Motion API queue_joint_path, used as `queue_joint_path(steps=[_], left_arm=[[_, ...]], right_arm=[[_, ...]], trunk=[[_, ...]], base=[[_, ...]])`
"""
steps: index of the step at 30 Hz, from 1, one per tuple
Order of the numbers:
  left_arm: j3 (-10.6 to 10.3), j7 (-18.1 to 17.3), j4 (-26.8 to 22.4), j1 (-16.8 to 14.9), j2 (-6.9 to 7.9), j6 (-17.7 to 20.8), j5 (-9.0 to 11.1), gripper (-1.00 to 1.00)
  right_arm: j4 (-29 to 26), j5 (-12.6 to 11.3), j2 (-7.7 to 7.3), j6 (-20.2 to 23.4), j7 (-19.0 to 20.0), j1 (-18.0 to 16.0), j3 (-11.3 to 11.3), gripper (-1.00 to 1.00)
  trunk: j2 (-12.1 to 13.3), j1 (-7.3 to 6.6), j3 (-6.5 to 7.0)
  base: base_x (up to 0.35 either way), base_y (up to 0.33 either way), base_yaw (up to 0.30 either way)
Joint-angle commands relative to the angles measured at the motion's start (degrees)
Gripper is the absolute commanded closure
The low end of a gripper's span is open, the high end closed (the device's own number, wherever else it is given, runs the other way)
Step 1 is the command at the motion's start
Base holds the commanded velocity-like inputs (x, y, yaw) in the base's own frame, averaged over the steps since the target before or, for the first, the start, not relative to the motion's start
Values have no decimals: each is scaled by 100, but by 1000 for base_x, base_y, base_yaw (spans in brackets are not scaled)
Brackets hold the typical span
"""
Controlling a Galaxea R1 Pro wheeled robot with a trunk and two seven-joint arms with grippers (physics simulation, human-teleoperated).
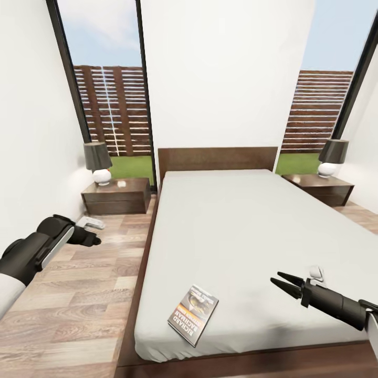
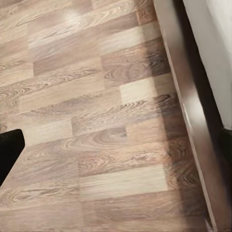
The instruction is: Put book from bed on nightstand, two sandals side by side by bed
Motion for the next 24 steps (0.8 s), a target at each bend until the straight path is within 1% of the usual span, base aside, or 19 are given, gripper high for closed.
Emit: queue_joint_path(steps=[1, 5, 6, 12, 17, 20, 22, 24], left_arm=[[-15, -14, 53, 28, 7, 8, 1, -100], [-15, -17, 201, 230, 10, -9, 6, -100], [-14, -14, 238, 408, 8, -17, 9, -100], [7, -12, 258, 1037, 6, -29, 14, -100], [22, -16, 275, 1334, 23, 3, 15, -100], [26, -17, 313, 1507, 65, 10, 12, -100], [30, -16, 345, 1672, 77, -8, 15, -100], [33, -9, 372, 1889, 86, -31, 21, -100]], right_arm=[[18, -24, -11, 62, 6, -8, -23, -100], [77, -25, -37, 84, 6, -17, -77, -100], [100, -28, -48, 87, 15, -20, -97, -100], [132, -30, -55, 96, 19, -20, -119, -100], [138, -25, -61, 99, 11, -17, -124, -100], [143, -12, -78, 106, 14, -9, -121, -100], [146, 11, -105, 105, 18, 5, -117, -100], [148, 86, -151, 99, 24, 21, -117, -100]], trunk=[[39, -23, 13], [199, -111, 84], [239, -133, 102], [480, -265, 210], [680, -375, 300], [801, -441, 354], [881, -485, 390], [961, -529, 425]], base=[[0, 0, 0], [0, 0, 0], [0, 0, 0], [0, 0, 0], [0, 0, 0], [0, 0, 0], [0, 0, 0], [0, 0, 0]])
